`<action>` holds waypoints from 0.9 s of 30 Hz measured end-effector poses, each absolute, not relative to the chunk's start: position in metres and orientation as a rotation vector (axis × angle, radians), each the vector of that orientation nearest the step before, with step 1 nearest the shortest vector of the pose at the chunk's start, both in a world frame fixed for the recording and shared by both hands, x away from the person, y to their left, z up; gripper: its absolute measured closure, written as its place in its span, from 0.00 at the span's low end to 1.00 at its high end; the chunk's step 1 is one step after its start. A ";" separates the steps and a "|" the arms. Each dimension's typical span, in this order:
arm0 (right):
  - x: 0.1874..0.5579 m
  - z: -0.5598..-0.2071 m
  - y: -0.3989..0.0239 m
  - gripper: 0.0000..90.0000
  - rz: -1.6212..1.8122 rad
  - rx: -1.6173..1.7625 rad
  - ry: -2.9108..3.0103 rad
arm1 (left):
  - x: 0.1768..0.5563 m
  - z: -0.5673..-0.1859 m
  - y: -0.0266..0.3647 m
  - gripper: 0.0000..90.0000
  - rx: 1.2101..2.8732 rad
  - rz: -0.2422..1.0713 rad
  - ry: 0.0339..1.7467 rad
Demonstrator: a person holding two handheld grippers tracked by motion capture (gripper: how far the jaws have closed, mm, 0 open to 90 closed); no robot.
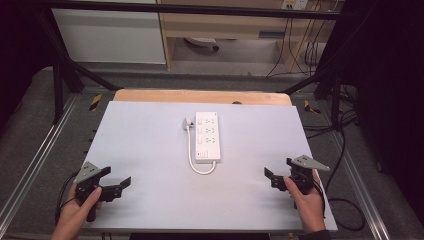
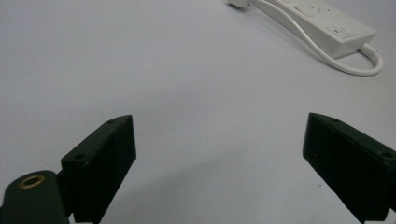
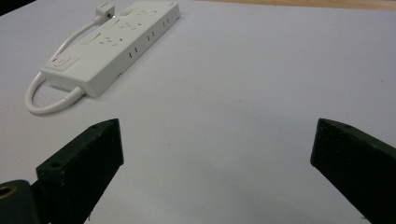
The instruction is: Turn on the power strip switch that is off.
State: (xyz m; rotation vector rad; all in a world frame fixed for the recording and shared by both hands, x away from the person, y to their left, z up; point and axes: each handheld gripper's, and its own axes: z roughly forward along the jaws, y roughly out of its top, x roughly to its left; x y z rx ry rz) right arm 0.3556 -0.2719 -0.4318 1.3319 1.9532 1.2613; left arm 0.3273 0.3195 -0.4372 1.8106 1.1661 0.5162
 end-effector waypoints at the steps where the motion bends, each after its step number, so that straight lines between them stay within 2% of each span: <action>1: 0.355 -0.431 -0.272 0.03 1.266 1.327 1.954 | 0.327 -0.437 0.319 0.11 1.812 0.516 1.166; 19: 0.348 -0.409 -0.261 0.03 1.346 1.240 1.947 | 0.327 -0.439 0.317 0.10 1.835 0.506 1.163; 27: 0.353 -0.388 -0.252 0.03 1.370 1.193 1.861 | 0.327 -0.439 0.317 0.10 1.833 0.509 1.161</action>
